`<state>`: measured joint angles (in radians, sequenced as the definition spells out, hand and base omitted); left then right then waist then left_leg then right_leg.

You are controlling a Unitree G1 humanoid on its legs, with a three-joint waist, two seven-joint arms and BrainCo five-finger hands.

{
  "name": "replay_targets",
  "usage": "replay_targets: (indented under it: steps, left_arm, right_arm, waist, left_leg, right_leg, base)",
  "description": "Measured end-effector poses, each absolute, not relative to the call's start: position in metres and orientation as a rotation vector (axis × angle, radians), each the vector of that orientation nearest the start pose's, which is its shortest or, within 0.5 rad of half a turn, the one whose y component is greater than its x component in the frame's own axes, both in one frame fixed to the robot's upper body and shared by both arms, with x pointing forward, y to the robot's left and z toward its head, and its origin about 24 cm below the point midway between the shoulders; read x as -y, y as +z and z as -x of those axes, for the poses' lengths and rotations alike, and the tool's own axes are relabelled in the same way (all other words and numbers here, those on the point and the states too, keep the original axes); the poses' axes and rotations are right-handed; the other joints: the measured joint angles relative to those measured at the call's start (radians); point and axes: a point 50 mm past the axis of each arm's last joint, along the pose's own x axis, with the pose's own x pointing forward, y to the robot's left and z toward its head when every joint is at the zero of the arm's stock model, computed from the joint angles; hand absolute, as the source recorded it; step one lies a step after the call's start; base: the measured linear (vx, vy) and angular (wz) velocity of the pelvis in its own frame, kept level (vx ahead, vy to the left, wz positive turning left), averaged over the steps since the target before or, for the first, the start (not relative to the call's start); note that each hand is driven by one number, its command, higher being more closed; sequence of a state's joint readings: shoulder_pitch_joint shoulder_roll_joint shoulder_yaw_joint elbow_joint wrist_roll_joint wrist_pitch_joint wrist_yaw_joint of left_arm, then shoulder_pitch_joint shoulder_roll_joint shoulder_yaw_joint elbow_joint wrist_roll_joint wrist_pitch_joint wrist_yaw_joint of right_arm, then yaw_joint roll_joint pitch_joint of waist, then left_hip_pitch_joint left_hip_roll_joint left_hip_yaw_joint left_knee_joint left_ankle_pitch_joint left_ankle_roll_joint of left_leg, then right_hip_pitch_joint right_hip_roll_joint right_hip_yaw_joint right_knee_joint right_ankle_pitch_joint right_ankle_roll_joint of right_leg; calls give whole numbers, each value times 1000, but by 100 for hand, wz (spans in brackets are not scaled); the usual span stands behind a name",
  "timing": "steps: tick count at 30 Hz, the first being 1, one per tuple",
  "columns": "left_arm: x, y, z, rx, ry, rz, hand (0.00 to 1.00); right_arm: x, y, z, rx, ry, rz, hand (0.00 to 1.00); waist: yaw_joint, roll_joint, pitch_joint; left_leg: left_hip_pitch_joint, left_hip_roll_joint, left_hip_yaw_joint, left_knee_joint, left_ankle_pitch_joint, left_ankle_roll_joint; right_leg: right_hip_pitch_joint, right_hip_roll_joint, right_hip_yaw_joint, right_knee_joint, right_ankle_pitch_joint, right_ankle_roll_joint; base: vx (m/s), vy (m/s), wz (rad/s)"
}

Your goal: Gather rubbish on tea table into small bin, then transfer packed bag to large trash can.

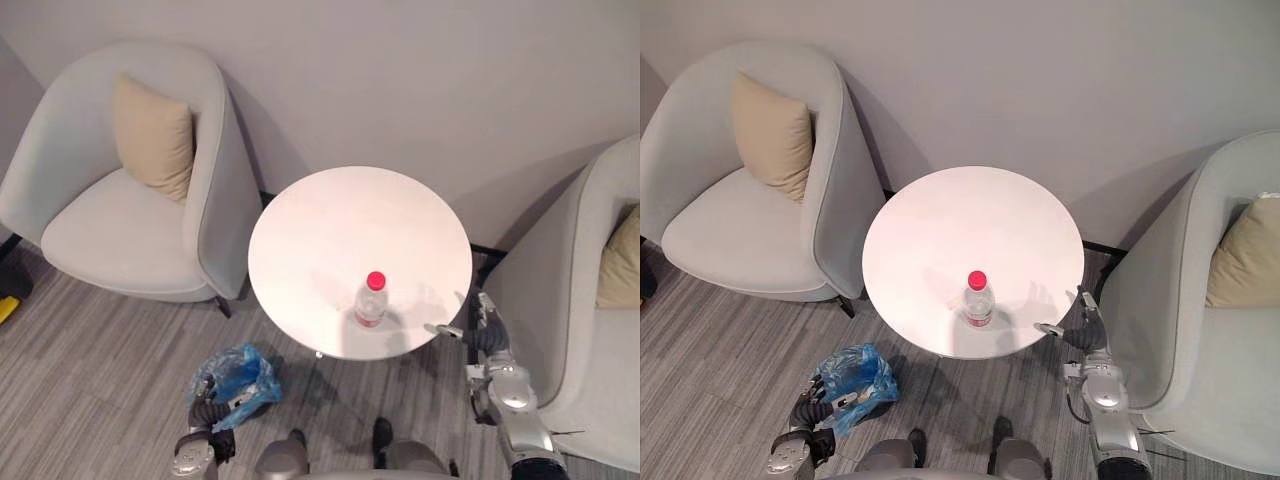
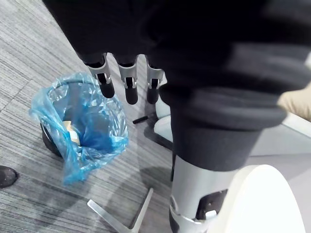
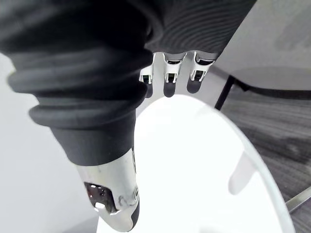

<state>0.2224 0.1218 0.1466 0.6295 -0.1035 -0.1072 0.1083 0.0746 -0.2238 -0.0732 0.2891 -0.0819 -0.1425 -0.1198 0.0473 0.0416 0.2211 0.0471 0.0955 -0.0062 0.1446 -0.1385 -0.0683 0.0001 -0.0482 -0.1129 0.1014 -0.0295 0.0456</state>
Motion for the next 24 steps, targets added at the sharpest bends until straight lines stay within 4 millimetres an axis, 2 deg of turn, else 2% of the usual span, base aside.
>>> replay_targets:
  steps: [2, 5, 7, 12, 17, 21, 23, 24]
  left_arm:
    - [-233, -113, -125, -717, 376, -29, 0]
    - [-232, -114, -124, -722, 371, -30, 0]
    - [-231, -116, -121, -736, 368, -31, 0]
    - [-224, -118, -120, -748, 331, -36, 0]
    - [-219, -123, -114, -779, 313, -40, 0]
    - [-217, -123, -116, -777, 305, -41, 0]
    - [-214, -124, -116, -779, 288, -44, 0]
    - [-211, -124, -118, -772, 272, -46, 0]
  right_arm:
    - [223, -15, -225, -195, -161, 314, 0]
    - [213, -14, -230, -180, -121, 314, 0]
    - [206, -10, -236, -159, -98, 315, 0]
    - [207, -14, -245, -178, -126, 320, 0]
    - [204, -12, -255, -168, -162, 310, 0]
    - [202, -1, -272, -129, -186, 311, 0]
    - [198, 9, -286, -94, -182, 311, 0]
    - [196, 16, -295, -71, -181, 311, 100]
  waist:
    - [4, 2, -4]
    - [26, 6, -11]
    - [24, 6, -11]
    - [24, 7, -11]
    - [30, 8, -11]
    - [52, 22, 1]
    - [61, 38, 14]
    - [67, 48, 20]
  left_leg:
    - [-1, -10, -19, -12, 12, 3]
    - [-2, -16, -23, -35, 30, 5]
    - [-7, -26, -42, -47, 43, 4]
    - [-38, -36, -109, -100, 101, 1]
    - [-84, -42, -160, -112, 129, -4]
    - [-113, -45, -189, -133, 157, -7]
    - [-124, -48, -205, -138, 167, -10]
    - [-139, -48, -216, -142, 175, -11]
  right_leg:
    - [13, -3, -18, -23, 10, 4]
    - [15, -7, -25, -42, 25, 5]
    - [17, -9, -38, -58, 36, 3]
    - [14, -17, -110, -91, 55, -1]
    - [-1, -22, -164, -106, 63, -3]
    - [-25, -25, -192, -106, 69, -4]
    - [-31, -27, -209, -104, 69, -4]
    - [-42, -28, -219, -102, 69, -4]
  base:
    - [-18, 15, 27]
    - [-33, 2, 13]
    - [-64, -3, 20]
    - [-68, -19, 41]
    - [-58, -17, 35]
    - [-47, -13, 23]
    - [-44, -13, 23]
    - [-46, -18, 27]
